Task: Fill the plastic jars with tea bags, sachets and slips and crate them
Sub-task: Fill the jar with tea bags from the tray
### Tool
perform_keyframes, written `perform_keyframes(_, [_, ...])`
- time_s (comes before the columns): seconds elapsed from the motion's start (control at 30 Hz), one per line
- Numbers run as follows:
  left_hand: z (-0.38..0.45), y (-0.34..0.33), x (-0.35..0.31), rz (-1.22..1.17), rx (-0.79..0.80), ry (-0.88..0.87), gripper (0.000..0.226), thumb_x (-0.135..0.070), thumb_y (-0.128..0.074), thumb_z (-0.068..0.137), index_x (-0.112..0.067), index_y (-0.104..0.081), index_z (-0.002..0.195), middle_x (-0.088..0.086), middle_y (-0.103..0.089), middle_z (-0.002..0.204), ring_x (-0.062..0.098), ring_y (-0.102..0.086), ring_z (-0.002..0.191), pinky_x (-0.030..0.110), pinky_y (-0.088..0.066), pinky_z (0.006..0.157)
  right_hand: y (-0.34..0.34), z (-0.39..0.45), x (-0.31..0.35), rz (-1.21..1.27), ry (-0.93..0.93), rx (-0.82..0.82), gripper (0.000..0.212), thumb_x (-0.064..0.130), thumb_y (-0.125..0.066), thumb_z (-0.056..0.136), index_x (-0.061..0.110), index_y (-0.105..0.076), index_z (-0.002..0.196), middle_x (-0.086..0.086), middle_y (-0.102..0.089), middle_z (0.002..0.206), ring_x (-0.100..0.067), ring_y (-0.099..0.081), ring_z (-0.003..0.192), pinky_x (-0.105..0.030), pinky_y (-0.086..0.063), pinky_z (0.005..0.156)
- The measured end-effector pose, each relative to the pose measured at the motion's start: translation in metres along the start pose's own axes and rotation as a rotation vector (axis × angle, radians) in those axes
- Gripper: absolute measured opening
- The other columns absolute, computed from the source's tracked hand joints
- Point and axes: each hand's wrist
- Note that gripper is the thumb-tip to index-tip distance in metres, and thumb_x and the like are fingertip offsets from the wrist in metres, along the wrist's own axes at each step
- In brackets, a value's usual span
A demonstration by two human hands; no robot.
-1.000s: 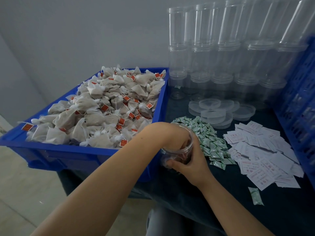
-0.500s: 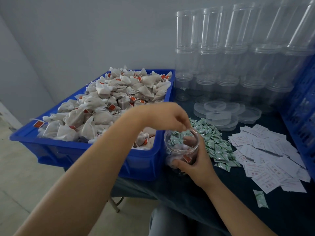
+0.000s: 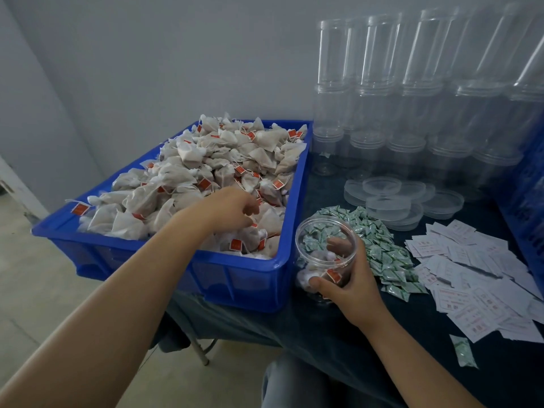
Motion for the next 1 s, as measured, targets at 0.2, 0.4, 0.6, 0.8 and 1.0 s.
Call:
perform_keyframes(0.2, [0.006, -0.017, 0.001, 0.175, 0.121, 0.088, 0.035, -0.037, -0.062, 0.088, -0.018, -0.063, 0.117, 0.003, -0.064, 0.112, 0.018, -0.059, 0.094, 0.029, -0.044, 0.074, 0.001, 0.000, -0.002, -0.011, 0.008, 0.000, 0.090, 0.054, -0.087, 0.050, 0.080, -0.036, 0.119, 0.010, -0.049, 0.133, 0.010, -0.056, 0.115, -0.012, -0.051, 0.083])
perform_keyframes(0.4, [0.008, -0.023, 0.000, 0.185, 0.123, 0.059, 0.025, -0.040, -0.060, 0.087, -0.017, -0.068, 0.086, -0.003, -0.062, 0.078, 0.014, -0.057, 0.072, 0.027, -0.043, 0.063, 0.002, 0.000, -0.004, -0.012, -0.001, -0.001, 0.091, 0.056, -0.087, 0.049, 0.080, -0.035, 0.120, 0.012, -0.050, 0.133, 0.010, -0.056, 0.115, -0.012, -0.052, 0.083])
perform_keyframes(0.6, [0.005, -0.024, 0.003, 0.070, 0.057, 0.014, 0.019, -0.038, -0.063, 0.086, -0.019, -0.062, 0.087, -0.005, -0.058, 0.083, 0.012, -0.053, 0.075, 0.027, -0.038, 0.062, 0.002, 0.000, -0.005, -0.024, 0.008, -0.003, 0.091, 0.057, -0.086, 0.051, 0.080, -0.033, 0.121, 0.012, -0.050, 0.133, 0.014, -0.054, 0.115, -0.007, -0.048, 0.083])
perform_keyframes(0.8, [0.003, -0.023, 0.003, -0.088, -0.112, -0.018, 0.013, -0.027, -0.068, 0.083, -0.023, -0.056, 0.081, -0.006, -0.054, 0.080, 0.006, -0.047, 0.069, 0.024, -0.035, 0.058, 0.002, 0.000, -0.004, -0.014, 0.006, 0.003, 0.091, 0.057, -0.086, 0.050, 0.080, -0.033, 0.121, 0.011, -0.049, 0.134, 0.012, -0.053, 0.117, -0.011, -0.050, 0.084])
perform_keyframes(1.0, [-0.001, -0.021, 0.000, -0.232, -0.260, -0.046, 0.010, -0.018, -0.066, 0.083, -0.020, -0.057, 0.078, -0.006, -0.057, 0.076, 0.011, -0.052, 0.068, 0.019, -0.039, 0.058, 0.003, 0.000, -0.006, -0.003, 0.003, 0.003, 0.092, 0.056, -0.087, 0.051, 0.079, -0.034, 0.122, 0.012, -0.048, 0.134, 0.012, -0.054, 0.116, -0.010, -0.050, 0.084])
Point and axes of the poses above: each hand's wrist, its own z-axis towards the middle knuckle, its own y-axis out of the back of the hand, x = y × z
